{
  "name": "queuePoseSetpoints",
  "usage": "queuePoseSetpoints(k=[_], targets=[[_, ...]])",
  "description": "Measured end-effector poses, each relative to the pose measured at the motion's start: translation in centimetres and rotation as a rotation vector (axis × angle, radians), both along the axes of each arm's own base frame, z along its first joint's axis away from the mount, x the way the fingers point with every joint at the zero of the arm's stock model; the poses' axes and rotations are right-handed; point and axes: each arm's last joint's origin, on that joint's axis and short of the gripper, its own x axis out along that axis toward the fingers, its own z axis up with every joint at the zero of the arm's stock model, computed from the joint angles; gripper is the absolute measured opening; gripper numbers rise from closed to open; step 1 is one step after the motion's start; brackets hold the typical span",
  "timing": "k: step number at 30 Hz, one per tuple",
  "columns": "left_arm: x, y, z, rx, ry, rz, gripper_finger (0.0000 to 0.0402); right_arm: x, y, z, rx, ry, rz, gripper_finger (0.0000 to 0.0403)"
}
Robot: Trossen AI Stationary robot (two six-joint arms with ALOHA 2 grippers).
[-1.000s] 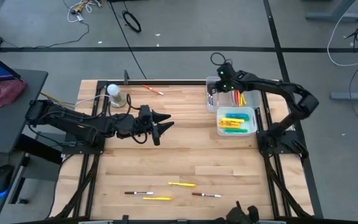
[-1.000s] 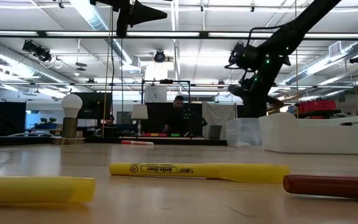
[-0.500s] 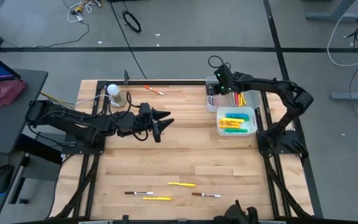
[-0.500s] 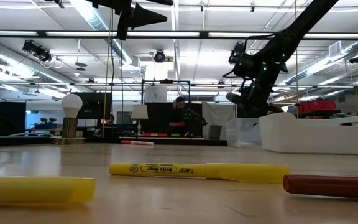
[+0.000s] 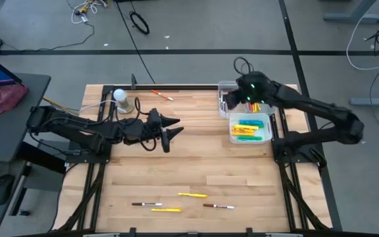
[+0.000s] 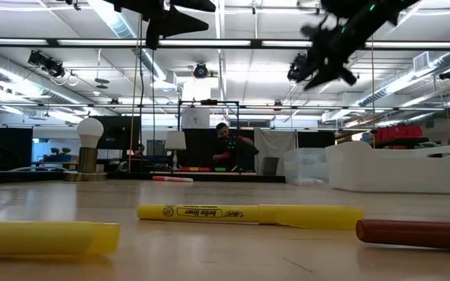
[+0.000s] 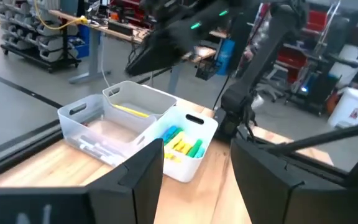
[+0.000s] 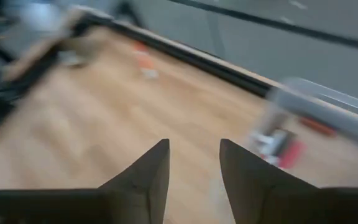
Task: Pick & Place Markers
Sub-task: Put the dark brown marker pen into the transparent bin
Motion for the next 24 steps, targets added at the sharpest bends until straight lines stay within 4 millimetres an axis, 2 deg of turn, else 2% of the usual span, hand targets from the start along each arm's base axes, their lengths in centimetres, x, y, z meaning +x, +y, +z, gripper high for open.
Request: queuePoseSetpoints(k=[3, 6, 9, 12, 18, 21, 24], targets=[[-0.4, -0.7, 0.1, 0.009, 0.024, -0.041, 0.0193, 0.0, 3.8, 1.8, -0.048, -0.067, 0.147, 0.0128], [-0.7, -2.1, -0.6, 0.008, 0.105, -0.191, 0.0193, 0.2, 7.0, 2.5, -0.076, -0.095, 0.280, 0.0115], [-1.3, -4.1, -1.7, -0.012, 0.229, -0.402, 0.0193, 0.6, 9.7, 2.5, -0.084, -0.092, 0.356, 0.0102], [-2.7, -6.3, -3.5, -0.029, 0.425, -0.555, 0.0193, 0.9, 11.9, 1.9, -0.067, -0.048, 0.382, 0.0090], [-6.7, -10.1, -6.1, -0.102, 0.780, -0.640, 0.0193, 1.5, 14.8, 0.7, -0.047, 0.013, 0.362, 0.0070], [-8.3, -12.2, -7.0, -0.131, 0.873, -0.667, 0.0193, 1.8, 15.5, 0.4, -0.043, 0.019, 0.365, 0.0062], [-9.5, -14.2, -7.6, -0.129, 0.886, -0.679, 0.0193, 2.2, 15.7, 0.0, -0.035, 0.030, 0.357, 0.0054]])
